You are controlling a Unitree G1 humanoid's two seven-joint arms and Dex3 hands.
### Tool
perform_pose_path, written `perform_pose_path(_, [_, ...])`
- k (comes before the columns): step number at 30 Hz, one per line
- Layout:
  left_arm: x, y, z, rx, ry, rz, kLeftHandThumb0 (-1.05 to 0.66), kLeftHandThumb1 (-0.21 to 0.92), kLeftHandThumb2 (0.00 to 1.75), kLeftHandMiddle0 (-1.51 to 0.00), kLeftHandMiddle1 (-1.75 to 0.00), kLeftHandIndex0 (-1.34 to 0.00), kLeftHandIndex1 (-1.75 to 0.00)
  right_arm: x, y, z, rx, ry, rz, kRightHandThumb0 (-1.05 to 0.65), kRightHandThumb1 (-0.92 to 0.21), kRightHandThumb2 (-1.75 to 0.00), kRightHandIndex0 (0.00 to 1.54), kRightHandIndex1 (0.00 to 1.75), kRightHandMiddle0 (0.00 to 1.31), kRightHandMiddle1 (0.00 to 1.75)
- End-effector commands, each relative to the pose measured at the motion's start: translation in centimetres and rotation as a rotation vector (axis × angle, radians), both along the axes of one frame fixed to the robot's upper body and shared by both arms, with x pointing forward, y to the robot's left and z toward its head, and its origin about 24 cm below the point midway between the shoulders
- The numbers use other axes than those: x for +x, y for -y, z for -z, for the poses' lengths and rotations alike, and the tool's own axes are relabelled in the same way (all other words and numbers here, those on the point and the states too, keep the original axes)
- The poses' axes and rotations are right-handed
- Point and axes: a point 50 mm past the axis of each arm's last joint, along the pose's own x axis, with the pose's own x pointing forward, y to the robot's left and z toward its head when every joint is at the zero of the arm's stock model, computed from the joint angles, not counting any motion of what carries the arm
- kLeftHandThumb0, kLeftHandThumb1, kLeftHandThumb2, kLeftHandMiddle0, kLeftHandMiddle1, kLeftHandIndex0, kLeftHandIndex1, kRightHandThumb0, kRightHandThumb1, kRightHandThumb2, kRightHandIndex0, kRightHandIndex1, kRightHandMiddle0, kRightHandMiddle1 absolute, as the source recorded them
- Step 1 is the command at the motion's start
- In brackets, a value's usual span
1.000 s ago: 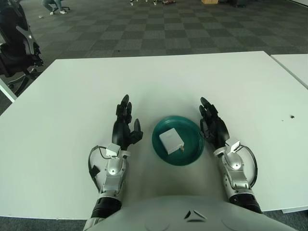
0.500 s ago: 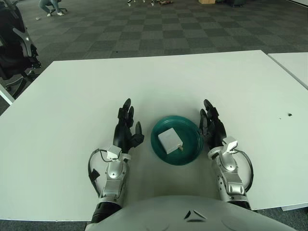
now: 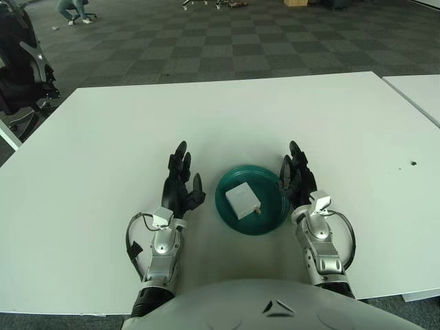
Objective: Put the charger into the plate.
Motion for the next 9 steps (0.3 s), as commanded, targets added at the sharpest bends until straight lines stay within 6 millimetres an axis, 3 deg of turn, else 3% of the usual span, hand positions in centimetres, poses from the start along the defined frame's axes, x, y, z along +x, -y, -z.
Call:
perform_pose_path(1, [-4.49,-0.65,5.33,-0.018,-0.271,-0.046,-0.85,0.92,0.93,-0.19,0.00,0.00,-0.47,-3.64,0.58,6.17,-0.036,-0.307,0.053,-0.76,-0.92,-0.79,0.00,0.00,0.01,0.02])
perform_pose_path(9, [-4.62,-0.46,5.59,-0.021,-0.275,-0.049,-0.85,0.92,0.93,-0.19,0.00,0.00,-0.49,-3.90,0.39,6.51,-0.051,-0.260,0.052,-0.82,-0.92,-0.76,0.00,0.00,0.01,0.03])
